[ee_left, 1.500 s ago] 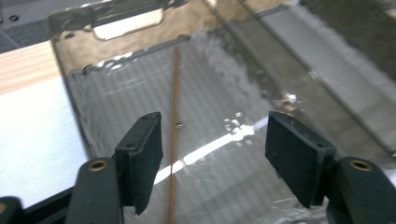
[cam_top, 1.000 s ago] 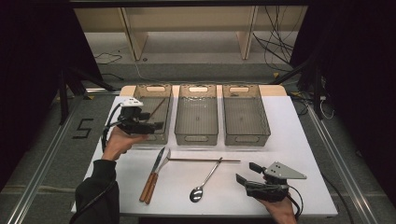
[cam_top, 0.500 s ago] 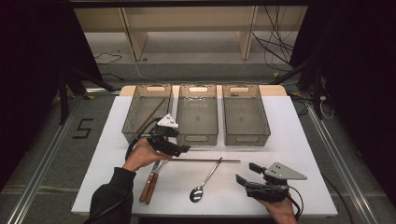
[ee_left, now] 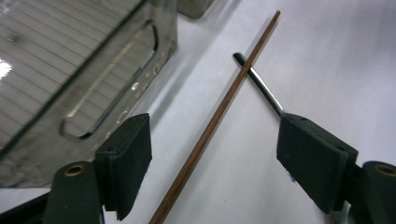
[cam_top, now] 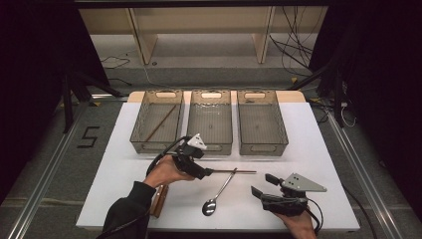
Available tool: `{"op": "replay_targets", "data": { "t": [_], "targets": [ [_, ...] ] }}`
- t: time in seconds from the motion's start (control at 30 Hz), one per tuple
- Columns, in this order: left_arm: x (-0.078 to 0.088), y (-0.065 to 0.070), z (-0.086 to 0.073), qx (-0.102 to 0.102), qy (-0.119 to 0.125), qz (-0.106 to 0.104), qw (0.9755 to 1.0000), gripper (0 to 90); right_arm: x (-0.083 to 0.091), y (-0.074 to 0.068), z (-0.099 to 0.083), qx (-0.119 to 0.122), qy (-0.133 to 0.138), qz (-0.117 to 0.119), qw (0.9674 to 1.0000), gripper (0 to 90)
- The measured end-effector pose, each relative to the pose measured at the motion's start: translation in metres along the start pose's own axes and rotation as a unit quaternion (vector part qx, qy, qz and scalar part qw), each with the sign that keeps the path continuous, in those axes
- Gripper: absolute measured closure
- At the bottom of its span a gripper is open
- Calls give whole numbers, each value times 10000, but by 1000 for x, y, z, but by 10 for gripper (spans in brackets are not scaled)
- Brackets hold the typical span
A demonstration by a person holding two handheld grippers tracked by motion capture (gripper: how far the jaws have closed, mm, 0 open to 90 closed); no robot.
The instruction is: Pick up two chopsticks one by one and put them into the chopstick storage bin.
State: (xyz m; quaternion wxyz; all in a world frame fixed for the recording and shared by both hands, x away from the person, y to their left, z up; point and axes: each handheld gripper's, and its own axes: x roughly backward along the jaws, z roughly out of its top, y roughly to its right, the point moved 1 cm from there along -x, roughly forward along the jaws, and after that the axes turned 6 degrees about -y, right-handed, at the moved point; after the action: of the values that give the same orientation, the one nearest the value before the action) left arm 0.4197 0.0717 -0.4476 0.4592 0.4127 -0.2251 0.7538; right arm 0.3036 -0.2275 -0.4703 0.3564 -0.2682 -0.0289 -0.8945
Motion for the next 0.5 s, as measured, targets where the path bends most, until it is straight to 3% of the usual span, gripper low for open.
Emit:
{"op": "replay_targets", "data": {
  "t": [0.27,0.5],
  "targets": [
    [-20,1,0,-248,-389,-39,9989,314,-1,0,0,-9,-18,11,10000,312],
    [-30,-3,-1,-259,-508,-106,9983,387,-1,0,-1,5,-35,18,10000,312]
  ]
}}
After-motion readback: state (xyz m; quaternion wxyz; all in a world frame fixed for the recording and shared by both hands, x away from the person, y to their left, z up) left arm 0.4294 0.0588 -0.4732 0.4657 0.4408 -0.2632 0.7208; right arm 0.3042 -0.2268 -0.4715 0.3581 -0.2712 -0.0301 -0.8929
